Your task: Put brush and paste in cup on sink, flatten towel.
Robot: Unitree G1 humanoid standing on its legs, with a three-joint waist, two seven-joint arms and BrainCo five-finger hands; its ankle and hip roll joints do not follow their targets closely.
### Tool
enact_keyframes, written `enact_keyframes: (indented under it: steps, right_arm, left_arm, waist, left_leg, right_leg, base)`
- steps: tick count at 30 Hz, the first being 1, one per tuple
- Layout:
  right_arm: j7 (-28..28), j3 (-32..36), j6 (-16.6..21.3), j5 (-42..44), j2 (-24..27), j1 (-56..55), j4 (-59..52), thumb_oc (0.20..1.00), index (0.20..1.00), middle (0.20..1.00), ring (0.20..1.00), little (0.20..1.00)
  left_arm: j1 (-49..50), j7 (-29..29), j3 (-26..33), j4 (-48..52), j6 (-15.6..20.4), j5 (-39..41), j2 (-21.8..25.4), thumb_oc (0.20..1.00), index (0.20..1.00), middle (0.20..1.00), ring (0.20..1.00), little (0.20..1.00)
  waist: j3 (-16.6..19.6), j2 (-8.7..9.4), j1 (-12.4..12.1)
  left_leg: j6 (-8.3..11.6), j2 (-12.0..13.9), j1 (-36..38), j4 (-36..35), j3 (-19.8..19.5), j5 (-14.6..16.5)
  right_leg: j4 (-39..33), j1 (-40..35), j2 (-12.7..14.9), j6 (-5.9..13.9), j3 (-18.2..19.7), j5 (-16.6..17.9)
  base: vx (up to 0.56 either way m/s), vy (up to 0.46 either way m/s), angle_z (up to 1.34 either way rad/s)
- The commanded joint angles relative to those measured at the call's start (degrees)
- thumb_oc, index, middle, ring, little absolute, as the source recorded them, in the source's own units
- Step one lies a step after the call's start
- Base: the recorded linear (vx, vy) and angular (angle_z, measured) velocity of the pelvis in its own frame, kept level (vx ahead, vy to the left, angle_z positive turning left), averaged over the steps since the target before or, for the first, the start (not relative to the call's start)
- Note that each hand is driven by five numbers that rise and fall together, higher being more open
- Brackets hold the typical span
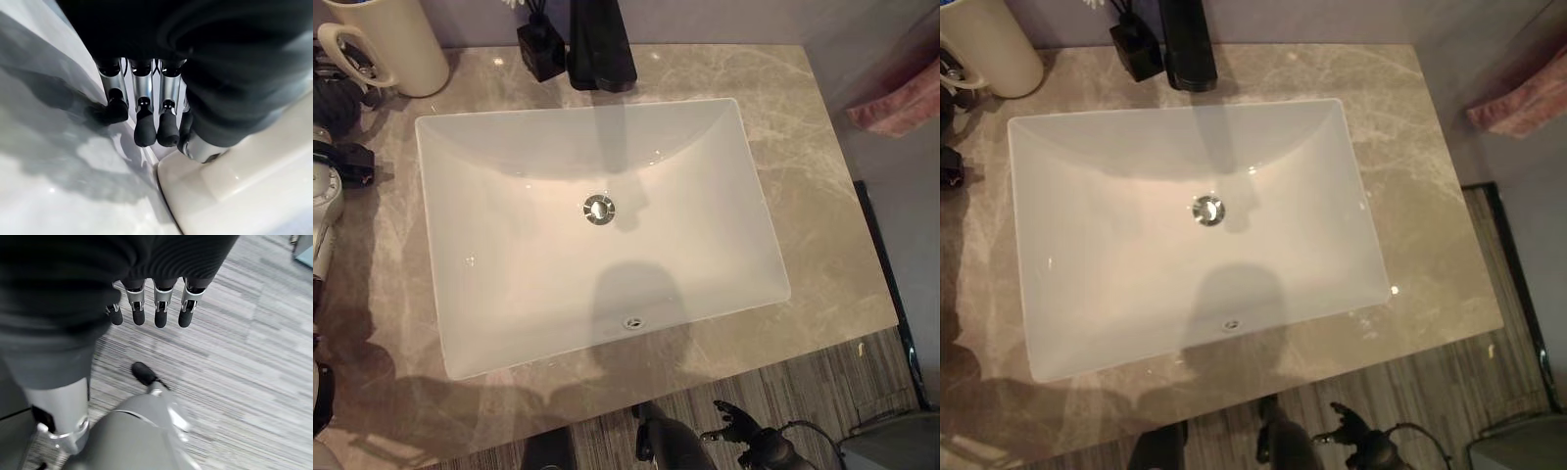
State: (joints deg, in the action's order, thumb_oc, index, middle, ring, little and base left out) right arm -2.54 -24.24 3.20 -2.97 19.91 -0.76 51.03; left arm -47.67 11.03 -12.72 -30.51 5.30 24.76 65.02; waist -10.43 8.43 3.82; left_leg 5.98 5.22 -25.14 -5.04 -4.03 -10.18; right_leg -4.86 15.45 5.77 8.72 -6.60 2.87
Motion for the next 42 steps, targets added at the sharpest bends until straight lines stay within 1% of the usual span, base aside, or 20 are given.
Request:
enact_keyframes:
  steps: [1, 10, 12, 15, 16, 18, 20, 26, 29, 31, 32, 33, 34, 36, 37, 38, 39, 40, 41, 42]
  right_arm:
    - [0.8, -1.1, 0.3, 0.9, 3.5, -0.8, -0.5, 1.0, 1.0, 1.0, 1.0, 1.0]
    - [0.9, -1.2, 0.4, 1.1, 3.6, -1.0, 0.3, 1.0, 1.0, 1.0, 1.0, 1.0]
    - [1.1, -0.9, 0.4, 1.9, 3.1, -0.7, 1.5, 1.0, 1.0, 1.0, 1.0, 1.0]
    - [1.2, -0.8, 0.4, 1.9, 2.8, -0.6, 2.3, 1.0, 1.0, 1.0, 1.0, 1.0]
    - [1.2, -0.8, 0.4, 1.9, 2.6, -0.8, 2.4, 1.0, 1.0, 1.0, 1.0, 1.0]
    - [1.3, -0.7, 0.5, 1.9, 2.6, -0.9, 2.6, 1.0, 1.0, 1.0, 1.0, 1.0]
    - [1.1, -0.3, 0.6, 1.7, 2.4, -1.5, 2.4, 1.0, 1.0, 1.0, 1.0, 1.0]
    - [1.0, 0.5, 0.6, 1.4, 2.3, -2.3, 2.6, 1.0, 1.0, 1.0, 1.0, 1.0]
    - [0.6, 0.4, 0.5, 0.8, 1.8, -2.9, 2.9, 1.0, 1.0, 1.0, 1.0, 1.0]
    - [0.5, 0.3, 0.5, 0.7, 1.8, -3.0, 2.9, 1.0, 1.0, 1.0, 1.0, 1.0]
    - [0.2, 0.5, 0.3, 0.5, 1.7, -3.3, 2.6, 1.0, 1.0, 1.0, 1.0, 1.0]
    - [0.1, 0.9, 0.3, 0.2, 1.2, -3.5, 3.0, 1.0, 1.0, 1.0, 1.0, 1.0]
    - [0.1, 0.8, 0.3, 0.2, 1.4, -3.5, 3.0, 1.0, 1.0, 1.0, 1.0, 1.0]
    - [-0.2, 1.2, 0.2, -0.5, 0.9, -4.0, 3.6, 1.0, 1.0, 1.0, 1.0, 1.0]
    - [-0.1, 1.3, 0.2, -0.8, 0.8, -4.2, 3.8, 1.0, 1.0, 1.0, 1.0, 1.0]
    - [-0.1, 1.3, 0.2, -0.8, 0.8, -4.2, 3.8, 1.0, 1.0, 1.0, 1.0, 1.0]
    - [-0.3, 2.0, 0.2, -1.5, 0.3, -4.6, 4.4, 1.0, 1.0, 1.0, 1.0, 1.0]
    - [-0.3, 1.8, 0.2, -1.6, 0.6, -4.7, 4.4, 1.0, 1.0, 1.0, 1.0, 1.0]
    - [-0.3, 2.2, 0.2, -1.8, 0.3, -4.7, 5.2, 1.0, 1.0, 1.0, 1.0, 1.0]
    - [-0.3, 2.8, 0.3, -2.3, 0.4, -4.9, 5.5, 1.0, 1.0, 1.0, 1.0, 1.0]
  left_arm:
    - [0.0, -0.6, -3.8, -4.6, 0.4, 1.0, -1.7, 0.2, 0.2, 0.2, 0.2, 0.2]
    - [-3.0, 0.4, -5.0, -6.3, 0.8, 0.7, -4.1, 0.2, 0.2, 0.2, 0.2, 0.2]
    - [-4.4, 1.8, -4.8, -8.2, 0.8, 0.2, -5.5, 0.2, 0.2, 0.2, 0.2, 0.2]
    - [-4.6, 2.4, -4.2, -9.3, 0.8, -0.1, -6.2, 0.2, 0.2, 0.2, 0.2, 0.2]
    - [-4.2, 3.1, -3.2, -10.4, 0.7, -0.2, -7.3, 0.2, 0.2, 0.2, 0.2, 0.2]
    - [-4.0, 3.4, -2.8, -10.6, 0.6, -0.7, -7.7, 0.2, 0.2, 0.2, 0.2, 0.2]
    - [-2.6, 5.1, 0.0, -12.6, -0.2, -3.2, -8.7, 0.2, 0.2, 0.2, 0.2, 0.2]
    - [0.1, 7.3, 3.7, -11.5, -1.5, -8.4, -10.5, 0.2, 0.2, 0.2, 0.2, 0.2]
    - [3.8, 9.1, 7.2, -8.9, -1.7, -10.7, -12.0, 0.2, 0.2, 0.2, 0.2, 0.2]
    - [5.3, 9.3, 8.3, -7.5, -1.8, -11.5, -12.6, 0.2, 0.2, 0.2, 0.2, 0.2]
    - [7.2, 10.0, 10.1, -6.1, -1.7, -12.2, -13.1, 0.2, 0.2, 0.2, 0.2, 0.2]
    - [10.5, 10.8, 12.6, -2.9, -1.4, -13.4, -14.7, 0.2, 0.2, 0.2, 0.2, 0.2]
    - [11.2, 10.8, 13.1, -2.5, -1.6, -13.5, -14.8, 0.2, 0.2, 0.2, 0.2, 0.2]
    - [17.6, 11.8, 17.3, 2.6, -1.4, -15.9, -17.6, 0.2, 0.2, 0.2, 0.2, 0.2]
    - [19.8, 12.1, 18.7, 5.1, -1.0, -16.2, -19.2, 0.2, 0.2, 0.2, 0.2, 0.2]
    - [20.0, 12.1, 18.8, 5.2, -1.0, -16.3, -19.3, 0.2, 0.2, 0.2, 0.2, 0.2]
    - [24.9, 11.9, 21.0, 9.5, 0.0, -16.9, -21.9, 0.2, 0.2, 0.2, 0.2, 0.2]
    - [25.7, 11.8, 21.6, 10.1, -0.2, -17.1, -22.1, 0.2, 0.2, 0.2, 0.2, 0.2]
    - [27.5, 11.8, 22.0, 11.3, 0.5, -17.1, -23.5, 0.2, 0.2, 0.2, 0.2, 0.2]
    - [31.9, 11.1, 23.4, 15.6, 2.3, -16.2, -26.1, 0.2, 0.2, 0.2, 0.2, 0.2]
  waist:
    - [1.7, 0.42, 1.6]
    - [1.7, 0.34, 2.5]
    - [1.8, 0.65, 2.9]
    - [2.0, 0.91, 3.0]
    - [2.2, 1.26, 3.2]
    - [2.4, 1.35, 3.2]
    - [3.1, 2.22, 3.4]
    - [4.4, 3.18, 3.2]
    - [5.2, 3.66, 2.6]
    - [5.4, 3.62, 2.6]
    - [5.6, 3.76, 2.3]
    - [6.2, 3.9, 1.6]
    - [6.1, 3.76, 1.8]
    - [6.8, 3.8, 0.8]
    - [6.9, 3.75, 0.5]
    - [6.9, 3.71, 0.5]
    - [7.3, 3.54, -0.5]
    - [7.2, 3.38, -0.4]
    - [7.4, 3.2, -0.8]
    - [7.8, 2.64, -1.4]
  left_leg:
    - [-3.34, -1.8, 2.3, 0.0, -1.0, 3.7]
    - [-3.18, -1.7, 1.4, 0.0, -0.3, 3.4]
    - [-3.08, -1.5, 1.2, 0.0, 0.3, 3.3]
    - [-3.03, -1.4, 1.1, 0.0, 0.7, 3.3]
    - [-2.99, -1.1, 1.1, 0.0, 0.9, 3.3]
    - [-2.94, -0.9, 1.1, 0.0, 1.0, 3.2]
    - [-2.61, -0.1, 1.9, 0.0, 1.3, 3.3]
    - [-2.14, 0.8, 3.3, 0.0, 0.8, 3.7]
    - [-1.89, 1.0, 4.0, 0.0, 0.4, 4.0]
    - [-1.83, 1.1, 4.2, 0.0, 0.3, 4.0]
    - [-1.76, 1.2, 4.6, 0.0, 0.1, 4.2]
    - [-1.69, 1.3, 5.4, 0.0, -0.1, 4.6]
    - [-1.69, 1.3, 5.6, 0.0, -0.1, 4.6]
    - [-1.64, 1.4, 7.4, 0.0, -0.3, 5.2]
    - [-1.67, 1.4, 8.1, 0.0, -0.4, 5.4]
    - [-1.67, 1.4, 8.2, 0.0, -0.4, 5.4]
    - [-1.82, 1.1, 9.6, 0.0, -0.6, 6.0]
    - [-1.83, 1.1, 10.0, 0.0, -0.5, 6.1]
    - [-1.92, 1.0, 10.6, 0.0, -0.6, 6.3]
    - [-2.17, 0.6, 12.1, 0.0, -0.5, 6.7]
  right_leg:
    - [-0.1, 3.1, 2.2, 1.11, 2.2, 4.1]
    - [-0.1, 4.6, 2.0, 1.07, 2.9, 4.5]
    - [-0.1, 5.2, 1.8, 0.97, 3.3, 4.7]
    - [-0.1, 5.6, 1.7, 0.95, 3.6, 4.7]
    - [-0.1, 5.8, 1.5, 0.85, 3.8, 4.7]
    - [-0.1, 5.9, 1.4, 0.77, 4.0, 4.6]
    - [-0.1, 5.4, 0.7, 0.41, 3.9, 4.1]
    - [-0.1, 3.5, 0.2, 0.0, 2.8, 3.0]
    - [-0.1, 2.4, -0.1, -0.18, 2.0, 2.4]
    - [-0.1, 2.0, -0.2, -0.24, 1.8, 2.3]
    - [-0.1, 1.5, -0.2, -0.27, 1.6, 2.1]
    - [-0.1, 0.5, -0.2, -0.35, 1.2, 1.7]
    - [-0.1, 0.3, -0.2, -0.35, 1.2, 1.6]
    - [-0.1, -1.7, -0.2, -0.49, 0.8, 0.9]
    - [-0.1, -2.5, -0.2, -0.52, 0.5, 0.7]
    - [-0.1, -2.6, -0.2, -0.52, 0.5, 0.7]
    - [-0.1, -4.2, -0.1, -0.61, 0.1, 0.2]
    - [-0.1, -4.6, -0.1, -0.6, 0.1, 0.1]
    - [-0.1, -5.2, 0.0, -0.7, 0.0, -0.1]
    - [-0.1, -6.7, 0.1, -0.83, -0.3, -0.5]
  base:
    - [-0.01, -0.007, -0.07]
    - [-0.02, -0.009, -0.08]
    - [-0.02, -0.028, -0.05]
    - [0.0, -0.012, -0.02]
    - [0.0, -0.025, -0.16]
    - [0.01, -0.041, -0.18]
    - [0.03, -0.092, -0.14]
    - [0.03, -0.073, -0.07]
    - [0.02, -0.051, 0.04]
    - [0.02, -0.028, 0.09]
    - [0.05, -0.026, 0.12]
    - [0.05, -0.026, 0.08]
    - [0.06, -0.019, 0.03]
    - [0.06, 0.0, 0.06]
    - [0.04, 0.004, 0.11]
    - [0.05, 0.031, 0.13]
    - [0.04, 0.033, 0.16]
    - [0.05, 0.057, 0.11]
    - [0.03, 0.066, 0.05]
    - [0.03, 0.066, 0.04]
